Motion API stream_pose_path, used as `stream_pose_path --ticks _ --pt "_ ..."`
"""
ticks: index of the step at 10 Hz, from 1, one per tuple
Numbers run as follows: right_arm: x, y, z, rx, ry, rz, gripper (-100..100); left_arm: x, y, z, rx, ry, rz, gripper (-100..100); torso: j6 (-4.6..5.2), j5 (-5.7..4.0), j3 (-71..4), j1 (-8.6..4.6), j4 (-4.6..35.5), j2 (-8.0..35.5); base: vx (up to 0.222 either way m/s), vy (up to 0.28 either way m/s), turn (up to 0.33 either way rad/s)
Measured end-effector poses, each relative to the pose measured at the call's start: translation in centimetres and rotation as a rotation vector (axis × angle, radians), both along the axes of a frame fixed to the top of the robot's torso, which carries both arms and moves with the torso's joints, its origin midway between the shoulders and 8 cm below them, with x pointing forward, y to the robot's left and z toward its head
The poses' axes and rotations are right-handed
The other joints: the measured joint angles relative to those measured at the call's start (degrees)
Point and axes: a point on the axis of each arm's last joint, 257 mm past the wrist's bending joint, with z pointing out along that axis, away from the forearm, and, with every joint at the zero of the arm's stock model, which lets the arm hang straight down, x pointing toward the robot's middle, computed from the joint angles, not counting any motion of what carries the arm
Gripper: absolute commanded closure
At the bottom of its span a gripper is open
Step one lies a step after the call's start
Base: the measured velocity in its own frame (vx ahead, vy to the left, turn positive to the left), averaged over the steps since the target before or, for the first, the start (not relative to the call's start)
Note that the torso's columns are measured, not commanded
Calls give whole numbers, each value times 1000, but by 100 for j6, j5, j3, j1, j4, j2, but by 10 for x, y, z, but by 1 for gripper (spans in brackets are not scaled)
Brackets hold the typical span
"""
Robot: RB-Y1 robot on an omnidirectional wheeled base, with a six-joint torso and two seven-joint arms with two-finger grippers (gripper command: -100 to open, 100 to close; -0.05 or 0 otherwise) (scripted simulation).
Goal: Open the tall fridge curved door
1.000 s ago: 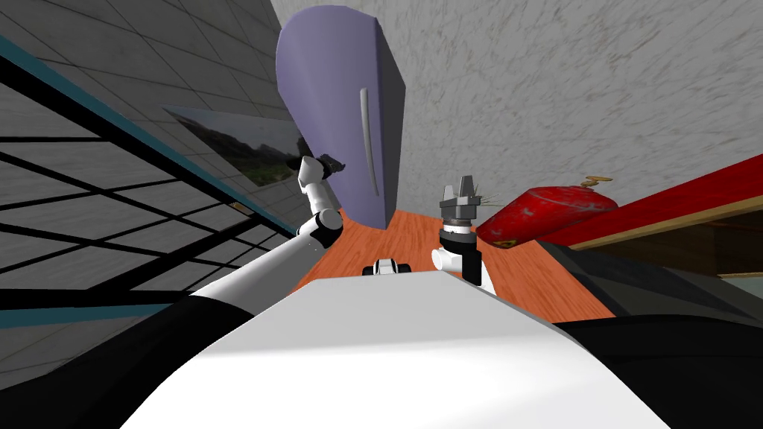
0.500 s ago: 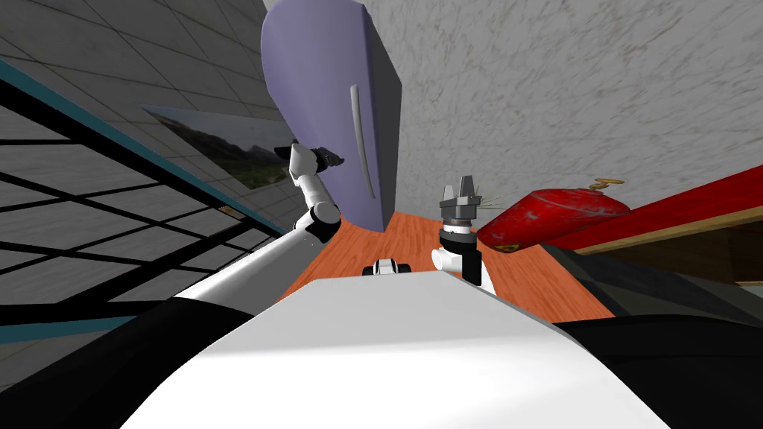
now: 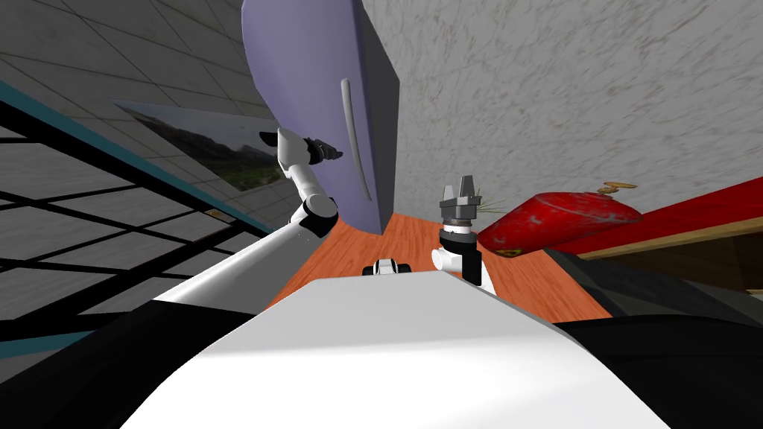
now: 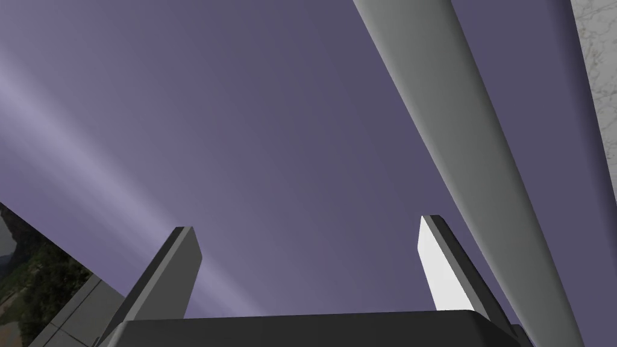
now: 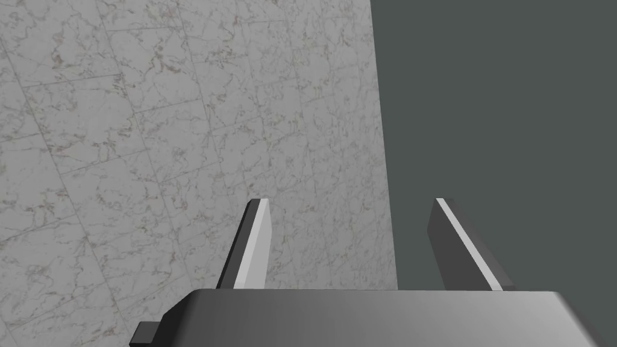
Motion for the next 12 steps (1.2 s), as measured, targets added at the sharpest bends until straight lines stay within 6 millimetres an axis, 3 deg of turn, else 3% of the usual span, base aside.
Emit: stream_pose_path --ticks 6,12 --pt "0 0 0 0 0 0 0 -13 -5 32 -60 37 -44 -100 0 2 4 7 2 7 118 -85 -1" --pt "0 0 0 0 0 0 0 -25 -12 51 -105 78 -80 -100 -1 6 11 21 5 18 99 -68 -7"
